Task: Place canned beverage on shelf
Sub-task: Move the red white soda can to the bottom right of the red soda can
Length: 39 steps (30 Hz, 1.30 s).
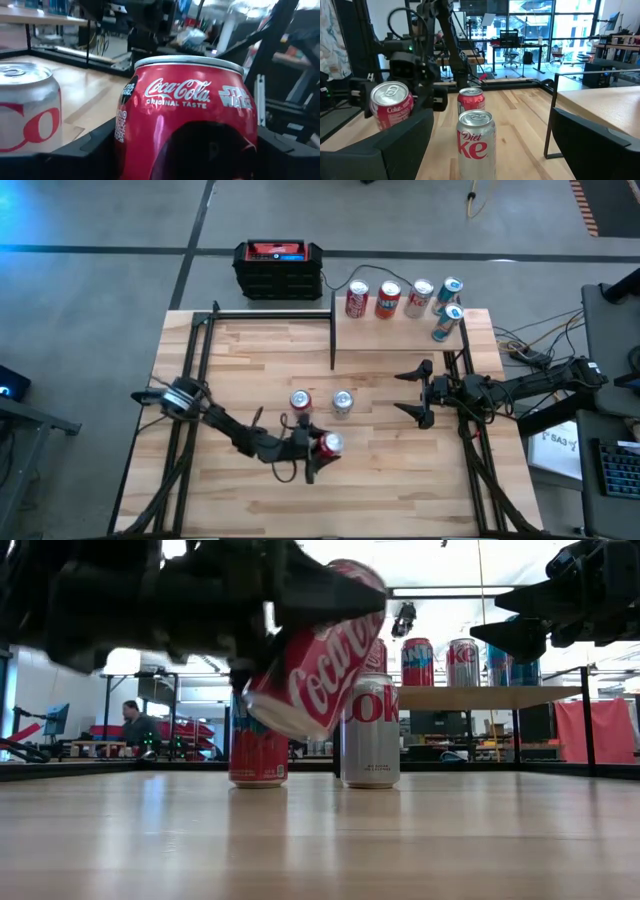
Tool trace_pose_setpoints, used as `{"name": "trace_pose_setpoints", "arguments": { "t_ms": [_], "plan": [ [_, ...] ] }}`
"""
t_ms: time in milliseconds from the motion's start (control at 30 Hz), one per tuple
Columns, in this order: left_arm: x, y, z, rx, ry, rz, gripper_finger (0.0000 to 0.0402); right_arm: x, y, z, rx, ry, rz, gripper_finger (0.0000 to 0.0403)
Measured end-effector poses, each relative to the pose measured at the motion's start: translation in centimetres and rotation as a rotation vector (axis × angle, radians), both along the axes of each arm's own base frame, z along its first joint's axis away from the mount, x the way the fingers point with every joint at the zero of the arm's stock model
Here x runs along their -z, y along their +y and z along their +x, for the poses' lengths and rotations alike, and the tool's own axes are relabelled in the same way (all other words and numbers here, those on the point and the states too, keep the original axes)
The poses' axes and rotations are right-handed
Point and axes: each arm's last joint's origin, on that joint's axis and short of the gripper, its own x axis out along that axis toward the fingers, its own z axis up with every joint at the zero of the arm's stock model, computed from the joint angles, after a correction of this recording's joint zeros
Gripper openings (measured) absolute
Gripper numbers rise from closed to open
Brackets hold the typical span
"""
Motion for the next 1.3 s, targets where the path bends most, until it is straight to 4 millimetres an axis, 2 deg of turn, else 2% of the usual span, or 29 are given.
{"name": "trace_pose_setpoints", "arguments": {
  "t_ms": [167, 300, 400, 633, 1067, 1300],
  "plan": [
    [1.8, 0.3, -0.9, 0.002, -0.122, -0.017, 0.0284, 0.0, 0.0, 0.0, 0.000, 0.001, 0.000, 0.0383],
    [3.5, 0.5, -1.1, 0.003, -0.081, -0.019, 0.0299, 0.0, 0.0, 0.0, 0.000, 0.001, 0.000, 0.0383],
    [3.6, 0.5, -1.2, 0.003, -0.092, -0.045, 0.0307, 0.0, 0.0, 0.0, 0.000, 0.001, 0.000, 0.0383],
    [3.8, 0.6, -1.3, 0.002, -0.077, 0.007, 0.0294, 0.0, 0.0, 0.0, 0.000, 0.000, 0.000, 0.0383],
    [4.1, 0.7, -1.5, 0.004, -0.053, 0.020, 0.0294, 0.0, 0.0, 0.0, 0.000, 0.001, 0.000, 0.0383],
    [4.3, 0.6, -1.6, 0.010, -0.034, 0.023, 0.0327, 0.0, 0.0, 0.0, 0.000, 0.000, 0.000, 0.0383]
  ]
}}
